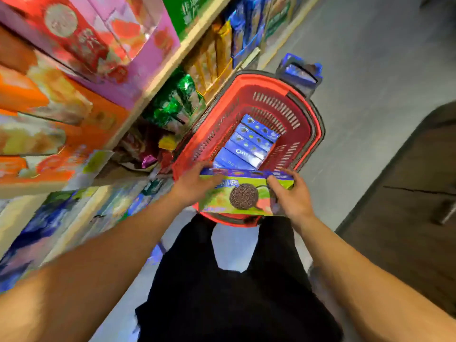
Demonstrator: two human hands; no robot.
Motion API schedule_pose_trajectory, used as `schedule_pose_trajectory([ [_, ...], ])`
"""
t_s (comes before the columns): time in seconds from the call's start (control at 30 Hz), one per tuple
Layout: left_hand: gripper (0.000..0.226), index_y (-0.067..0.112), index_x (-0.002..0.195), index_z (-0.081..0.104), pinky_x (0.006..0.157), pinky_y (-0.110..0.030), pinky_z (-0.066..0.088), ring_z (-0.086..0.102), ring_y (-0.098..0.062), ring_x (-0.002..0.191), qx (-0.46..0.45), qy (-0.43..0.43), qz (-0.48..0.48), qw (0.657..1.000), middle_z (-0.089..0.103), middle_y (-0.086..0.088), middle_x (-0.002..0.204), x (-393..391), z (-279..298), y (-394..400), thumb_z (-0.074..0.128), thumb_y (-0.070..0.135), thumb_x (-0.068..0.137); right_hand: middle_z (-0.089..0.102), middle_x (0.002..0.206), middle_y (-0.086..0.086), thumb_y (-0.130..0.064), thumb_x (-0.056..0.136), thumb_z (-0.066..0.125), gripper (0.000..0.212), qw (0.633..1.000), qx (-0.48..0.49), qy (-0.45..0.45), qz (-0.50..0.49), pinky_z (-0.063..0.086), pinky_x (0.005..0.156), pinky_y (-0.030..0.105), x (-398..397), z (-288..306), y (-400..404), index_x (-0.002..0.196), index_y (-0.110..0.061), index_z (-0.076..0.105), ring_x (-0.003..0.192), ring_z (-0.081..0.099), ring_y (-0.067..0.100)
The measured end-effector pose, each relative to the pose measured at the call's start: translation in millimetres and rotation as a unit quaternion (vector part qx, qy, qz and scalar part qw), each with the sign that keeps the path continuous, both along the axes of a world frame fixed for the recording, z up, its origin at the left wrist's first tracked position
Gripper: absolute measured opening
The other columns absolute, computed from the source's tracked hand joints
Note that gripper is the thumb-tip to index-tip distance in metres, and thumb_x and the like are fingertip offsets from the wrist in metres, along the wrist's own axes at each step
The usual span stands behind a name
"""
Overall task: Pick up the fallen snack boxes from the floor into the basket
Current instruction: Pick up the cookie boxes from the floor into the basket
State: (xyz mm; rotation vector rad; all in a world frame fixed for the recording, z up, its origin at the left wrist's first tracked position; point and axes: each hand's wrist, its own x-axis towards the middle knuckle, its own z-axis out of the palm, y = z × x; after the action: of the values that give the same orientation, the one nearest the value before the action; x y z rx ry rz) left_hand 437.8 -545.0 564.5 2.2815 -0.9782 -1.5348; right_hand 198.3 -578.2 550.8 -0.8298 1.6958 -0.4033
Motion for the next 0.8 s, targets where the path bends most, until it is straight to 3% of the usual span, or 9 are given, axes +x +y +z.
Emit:
schedule_pose_trajectory([
  [0.07,0.060,0.024,0.115,0.061,0.082,-0.024,0.044,0.061,-0.011,0.099,-0.006,0.023,-0.073,0.997,0.066,0.005,0.107,10,-15,-9,0.064,0.052,0.063,0.074,0.095,-0.003,-0.044,0.070,0.080,0.043,0.998,0.001,0.028,-0.049,0.056,0.089,0.040,7,-10,27,0.105,-0.031,0.058,0.090,0.071,0.018],
  [0.13,0.059,0.019,0.118,0.060,0.077,-0.021,0.041,0.059,-0.010,0.094,-0.016,0.038,-0.136,0.990,0.066,0.000,0.109,15,-28,-12,0.065,0.042,0.065,0.073,0.099,-0.004,-0.048,0.065,0.080,0.049,0.995,-0.001,0.041,-0.092,0.056,0.089,0.044,12,-19,54,0.106,-0.036,0.056,0.093,0.071,0.017],
  [0.2,0.057,0.015,0.125,0.055,0.079,-0.020,0.043,0.060,-0.015,0.096,-0.022,0.048,-0.184,0.982,0.064,-0.006,0.115,18,-46,-9,0.075,0.030,0.074,0.071,0.100,-0.009,-0.040,0.069,0.081,0.049,0.991,-0.006,0.060,-0.119,0.057,0.088,0.045,19,-29,77,0.111,-0.034,0.056,0.092,0.070,0.013],
  [0.3,0.059,0.012,0.132,0.050,0.083,-0.017,0.045,0.063,-0.022,0.101,-0.046,0.048,-0.221,0.973,0.061,-0.007,0.123,22,-75,-6,0.075,0.016,0.079,0.069,0.097,-0.018,-0.034,0.073,0.079,0.050,0.988,-0.015,0.078,-0.134,0.055,0.089,0.043,28,-53,96,0.118,-0.027,0.057,0.088,0.068,0.007],
  [0.37,0.060,0.006,0.133,0.049,0.078,-0.003,0.040,0.060,-0.014,0.097,-0.067,0.057,-0.221,0.971,0.059,-0.006,0.121,27,-87,-6,0.075,0.007,0.078,0.070,0.100,-0.016,-0.043,0.066,0.076,0.061,0.988,-0.020,0.069,-0.135,0.055,0.089,0.046,37,-72,102,0.121,-0.025,0.057,0.091,0.069,0.009],
  [0.43,0.062,0.010,0.130,0.050,0.078,0.001,0.038,0.057,0.002,0.094,-0.091,0.065,-0.228,0.967,0.059,0.000,0.116,34,-117,-8,0.074,0.016,0.073,0.071,0.108,-0.013,-0.047,0.063,0.074,0.070,0.987,-0.014,0.059,-0.149,0.055,0.090,0.047,47,-107,105,0.127,-0.026,0.054,0.097,0.069,0.011],
  [0.7,0.078,0.020,0.130,0.054,0.096,-0.033,0.049,0.062,-0.017,0.101,-0.061,0.005,-0.197,0.979,0.065,-0.002,0.116,60,-241,-16,0.077,0.042,0.059,0.068,0.116,-0.005,-0.036,0.071,0.078,0.076,0.990,-0.023,0.084,-0.112,0.049,0.094,0.032,76,-232,79,0.139,-0.021,0.046,0.106,0.064,0.016],
  [0.8,0.068,0.022,0.129,0.055,0.087,-0.018,0.046,0.061,-0.009,0.093,-0.023,-0.014,-0.190,0.982,0.065,0.002,0.111,58,-283,-17,0.083,0.021,0.066,0.064,0.104,-0.011,-0.017,0.076,0.080,0.061,0.989,-0.009,0.086,-0.116,0.042,0.079,0.010,81,-274,83,0.131,-0.017,0.053,0.095,0.061,0.009],
])
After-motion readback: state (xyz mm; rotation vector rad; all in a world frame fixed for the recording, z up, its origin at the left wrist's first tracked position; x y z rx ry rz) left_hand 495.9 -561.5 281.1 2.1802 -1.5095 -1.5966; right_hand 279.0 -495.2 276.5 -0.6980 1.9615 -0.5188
